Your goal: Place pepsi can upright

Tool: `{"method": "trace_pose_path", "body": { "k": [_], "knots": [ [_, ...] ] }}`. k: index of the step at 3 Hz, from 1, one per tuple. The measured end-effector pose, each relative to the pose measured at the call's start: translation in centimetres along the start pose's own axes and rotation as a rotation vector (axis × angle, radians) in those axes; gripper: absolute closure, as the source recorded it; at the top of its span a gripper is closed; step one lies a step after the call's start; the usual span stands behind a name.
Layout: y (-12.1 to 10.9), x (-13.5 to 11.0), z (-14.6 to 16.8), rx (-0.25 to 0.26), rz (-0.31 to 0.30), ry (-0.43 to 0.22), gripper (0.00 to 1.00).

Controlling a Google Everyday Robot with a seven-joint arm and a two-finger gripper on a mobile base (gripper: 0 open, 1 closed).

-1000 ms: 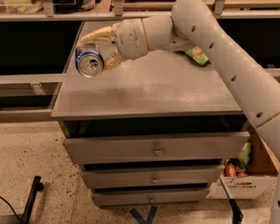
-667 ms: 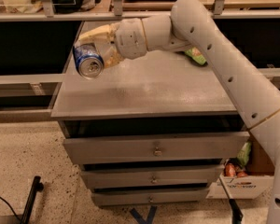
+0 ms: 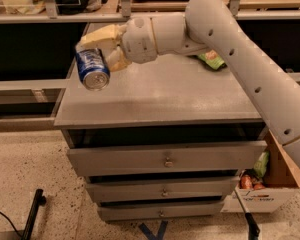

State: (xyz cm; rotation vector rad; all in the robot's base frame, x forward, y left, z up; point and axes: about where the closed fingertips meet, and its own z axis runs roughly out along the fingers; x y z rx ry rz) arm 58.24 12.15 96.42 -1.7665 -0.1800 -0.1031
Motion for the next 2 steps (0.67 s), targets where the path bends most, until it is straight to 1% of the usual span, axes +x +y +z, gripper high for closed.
{"method": "trace_pose_path", "body": {
  "k": [2],
  "knots": [
    [0.05,-0.07,0.34,-0.001,-0.004,0.001,1.0]
  ]
}}
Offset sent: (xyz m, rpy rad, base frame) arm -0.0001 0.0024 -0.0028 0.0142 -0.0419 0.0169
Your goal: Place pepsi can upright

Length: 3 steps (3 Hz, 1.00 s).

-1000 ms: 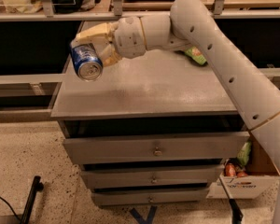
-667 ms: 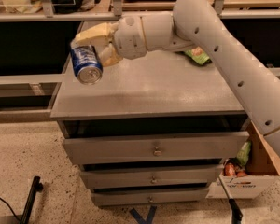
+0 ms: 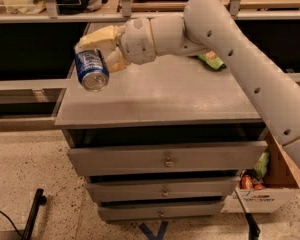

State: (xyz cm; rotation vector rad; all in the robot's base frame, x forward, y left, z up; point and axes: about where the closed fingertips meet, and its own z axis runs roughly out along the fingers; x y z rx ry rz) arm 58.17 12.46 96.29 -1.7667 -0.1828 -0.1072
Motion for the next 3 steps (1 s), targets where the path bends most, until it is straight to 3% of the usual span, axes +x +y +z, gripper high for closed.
{"method": "trace_pose_path", "body": {
  "k": [1,2,3],
  "knots": [
    [-0.25,-0.04,0.27,0.018,-0.107,-0.054,1.0],
    [-0.69,-0.28,0.43,0.03,-0.278,-0.095,1.0],
    [-0.7,-0.41,0.7,0.009,-0.368,-0.113,1.0]
  ]
}}
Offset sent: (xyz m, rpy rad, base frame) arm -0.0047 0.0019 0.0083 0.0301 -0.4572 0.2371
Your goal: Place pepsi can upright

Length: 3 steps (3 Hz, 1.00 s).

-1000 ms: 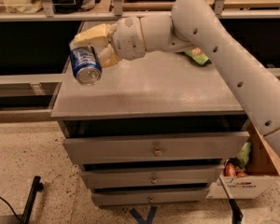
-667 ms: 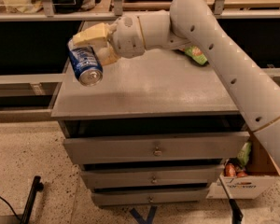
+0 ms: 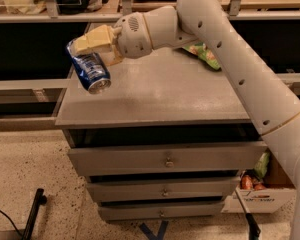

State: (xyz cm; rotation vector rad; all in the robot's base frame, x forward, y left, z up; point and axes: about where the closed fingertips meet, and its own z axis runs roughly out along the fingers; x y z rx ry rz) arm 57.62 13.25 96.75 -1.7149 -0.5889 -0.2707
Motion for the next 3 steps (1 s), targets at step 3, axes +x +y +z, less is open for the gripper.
{"method": "trace_pose_path", "body": {
  "k": [3],
  "knots": [
    [1.43,-0.63,-0.06,-0.02,0.003,0.034,1.0]
  ]
}}
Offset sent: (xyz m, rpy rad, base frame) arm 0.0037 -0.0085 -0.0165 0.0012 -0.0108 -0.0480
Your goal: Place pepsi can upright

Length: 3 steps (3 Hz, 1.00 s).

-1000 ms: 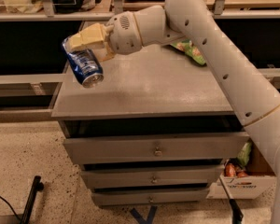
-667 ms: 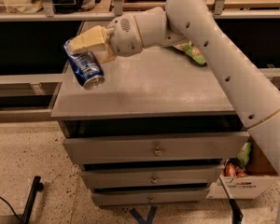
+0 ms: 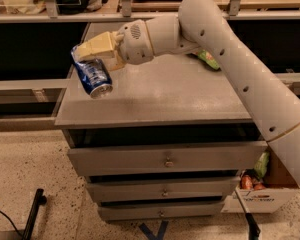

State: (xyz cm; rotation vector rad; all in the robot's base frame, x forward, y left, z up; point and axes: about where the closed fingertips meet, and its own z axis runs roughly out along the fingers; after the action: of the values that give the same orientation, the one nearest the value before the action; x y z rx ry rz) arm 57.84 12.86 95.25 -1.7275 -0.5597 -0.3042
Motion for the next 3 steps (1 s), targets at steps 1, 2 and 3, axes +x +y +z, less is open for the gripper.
{"method": "trace_pose_path", "body": {
  "k": [1,2,3],
  "knots": [
    [0.09,-0.03,0.03,-0.001,0.003,0.001,1.0],
    [0.34,-0.4,-0.02,-0.009,0.011,0.024,1.0],
    [0.67,-0.48,-0.53,-0.037,0.038,0.063,1.0]
  ]
}}
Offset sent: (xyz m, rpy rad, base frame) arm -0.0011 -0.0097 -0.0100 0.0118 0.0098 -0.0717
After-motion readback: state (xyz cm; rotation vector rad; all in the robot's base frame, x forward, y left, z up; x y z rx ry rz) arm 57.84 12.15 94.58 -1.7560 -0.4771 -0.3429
